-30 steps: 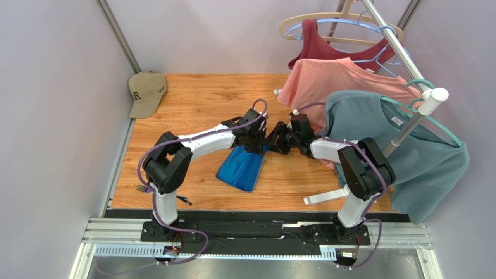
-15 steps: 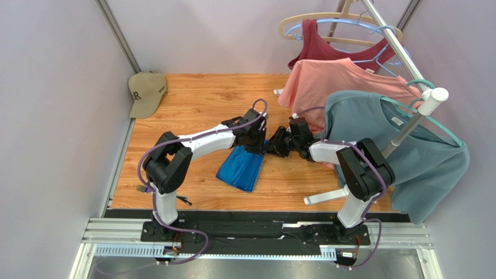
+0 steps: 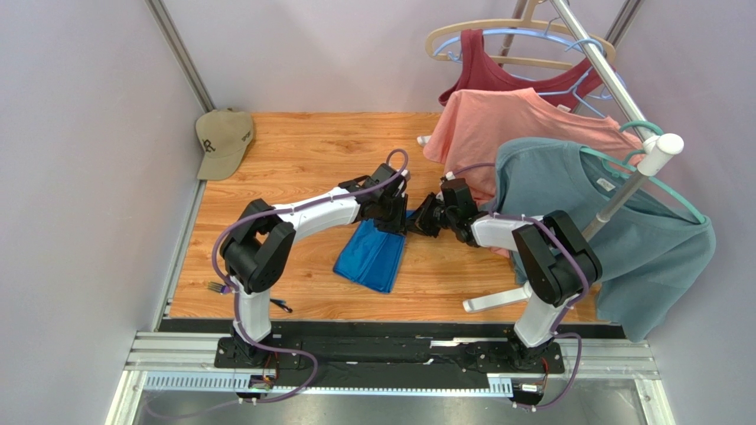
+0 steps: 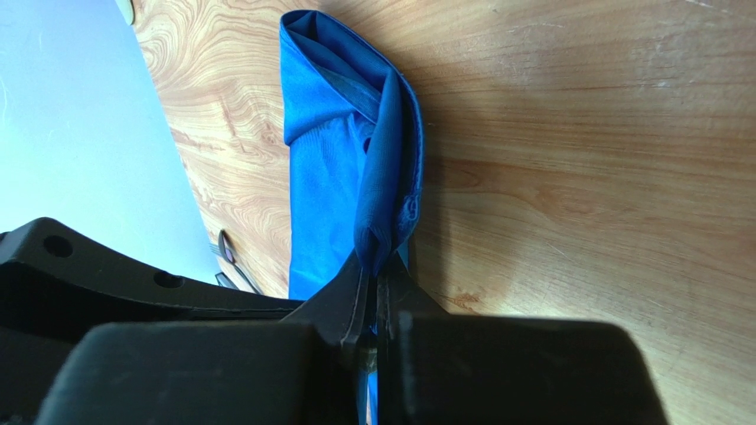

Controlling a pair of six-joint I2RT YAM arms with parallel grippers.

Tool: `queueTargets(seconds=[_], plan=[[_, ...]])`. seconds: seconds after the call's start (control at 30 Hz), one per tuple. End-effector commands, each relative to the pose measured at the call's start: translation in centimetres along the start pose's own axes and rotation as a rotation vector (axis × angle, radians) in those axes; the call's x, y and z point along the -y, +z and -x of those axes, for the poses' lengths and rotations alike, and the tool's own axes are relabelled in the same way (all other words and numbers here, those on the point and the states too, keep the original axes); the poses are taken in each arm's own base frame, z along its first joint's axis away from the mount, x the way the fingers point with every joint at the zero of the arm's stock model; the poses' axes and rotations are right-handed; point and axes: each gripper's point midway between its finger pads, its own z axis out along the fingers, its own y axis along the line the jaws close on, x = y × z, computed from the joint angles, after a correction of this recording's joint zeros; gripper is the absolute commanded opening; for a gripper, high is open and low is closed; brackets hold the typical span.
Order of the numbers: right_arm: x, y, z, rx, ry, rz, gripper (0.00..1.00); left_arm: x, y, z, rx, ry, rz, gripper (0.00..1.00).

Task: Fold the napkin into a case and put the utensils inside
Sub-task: Pass from the left arm to the right, then fold the 2/3-rectangle-folded napkin at the center of the board.

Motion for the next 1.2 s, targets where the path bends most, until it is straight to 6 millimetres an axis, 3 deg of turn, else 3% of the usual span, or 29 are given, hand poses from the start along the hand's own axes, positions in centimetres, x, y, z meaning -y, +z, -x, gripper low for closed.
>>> queueTargets(seconds=[0.0,0.03,0.13,0.17,0.27,0.37,0.43,0.6,0.77,0.93,0.97,1.17], plan=[[-0.8,-0.2,0.5,0.006,-0.013,0.027,0.0,2.2,-4.3,2.8,0.113,0.03,-0.074,0.45],[-0.3,-0.2,0.6,0.001,-0.017,0.012,0.0,1.9,-4.9,2.8,0.111,0.037,-0.067,0.48],[0.0,-0.4,0.7,-0.012,-0.058,-0.02,0.0,0.5,-6.7,3.5,0.125,0.006,-0.072,0.47],[-0.4,-0.6,1.1,-0.003,-0.078,-0.022,0.0,-1.1,-6.7,3.4,0.121,-0.02,-0.054,0.45],[0.1,-1.1,1.4,0.002,-0.123,-0.071,0.0,-3.9,-6.6,3.0,0.104,-0.022,0.013,0.29],[0.1,-1.7,1.6,0.001,-0.161,-0.098,0.0,-5.5,-4.8,2.3,0.062,-0.014,0.044,0.13],[0.1,-1.8,1.7,-0.004,-0.166,-0.105,0.0,-5.2,-3.8,2.0,0.047,-0.014,0.017,0.06],[0.4,-1.7,1.7,-0.023,-0.182,-0.127,0.0,-5.8,-1.4,1.2,0.029,-0.054,0.01,0.02],[0.0,-1.8,2.0,-0.043,-0.184,-0.161,0.0,-5.0,0.9,-0.3,-0.012,-0.055,-0.002,0.0],[0.3,-2.1,2.4,-0.067,-0.181,-0.243,0.0,-3.0,3.0,-1.8,-0.023,-0.12,-0.063,0.0],[-0.4,-2.1,3.2,-0.053,-0.194,-0.242,0.0,-2.5,3.1,-2.1,-0.022,-0.132,-0.077,0.0],[0.3,-2.1,3.2,-0.052,-0.256,-0.388,0.0,-0.4,3.7,-1.0,0.046,-0.255,-0.173,0.0]])
